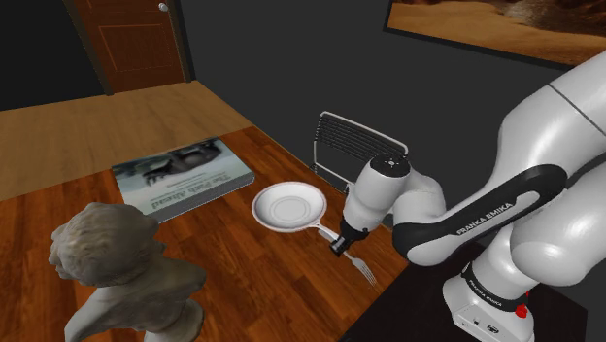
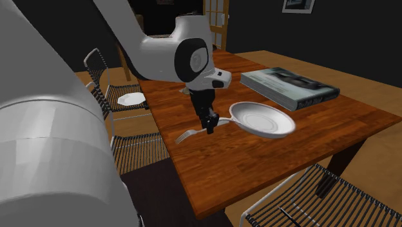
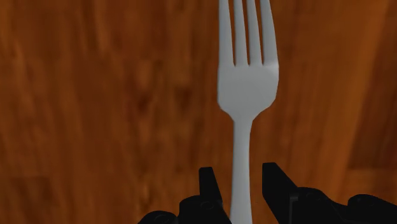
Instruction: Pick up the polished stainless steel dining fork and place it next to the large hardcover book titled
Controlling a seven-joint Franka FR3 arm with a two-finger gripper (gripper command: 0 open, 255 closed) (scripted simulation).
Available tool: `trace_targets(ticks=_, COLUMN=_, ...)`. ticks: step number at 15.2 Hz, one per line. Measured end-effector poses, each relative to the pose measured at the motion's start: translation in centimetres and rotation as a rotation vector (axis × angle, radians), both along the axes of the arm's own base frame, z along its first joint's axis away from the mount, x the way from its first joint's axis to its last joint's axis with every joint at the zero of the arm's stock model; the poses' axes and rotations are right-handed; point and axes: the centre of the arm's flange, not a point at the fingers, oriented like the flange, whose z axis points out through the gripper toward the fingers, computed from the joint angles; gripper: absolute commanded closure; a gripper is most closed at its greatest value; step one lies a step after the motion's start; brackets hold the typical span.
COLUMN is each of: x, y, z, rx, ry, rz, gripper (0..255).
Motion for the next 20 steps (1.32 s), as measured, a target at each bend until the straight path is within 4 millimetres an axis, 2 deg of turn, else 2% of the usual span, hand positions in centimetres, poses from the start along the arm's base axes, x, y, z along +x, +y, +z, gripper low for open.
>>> trace_targets(ticks=16, x=0.0, y=0.1, z=8.3, rx=0.001, ry=0.001, rz=0.0, gripper=255)
trace_targets(ticks=20, x=3.1, y=2.7, z=8.8, rx=0.0, ry=0.001, rz=0.0, gripper=255)
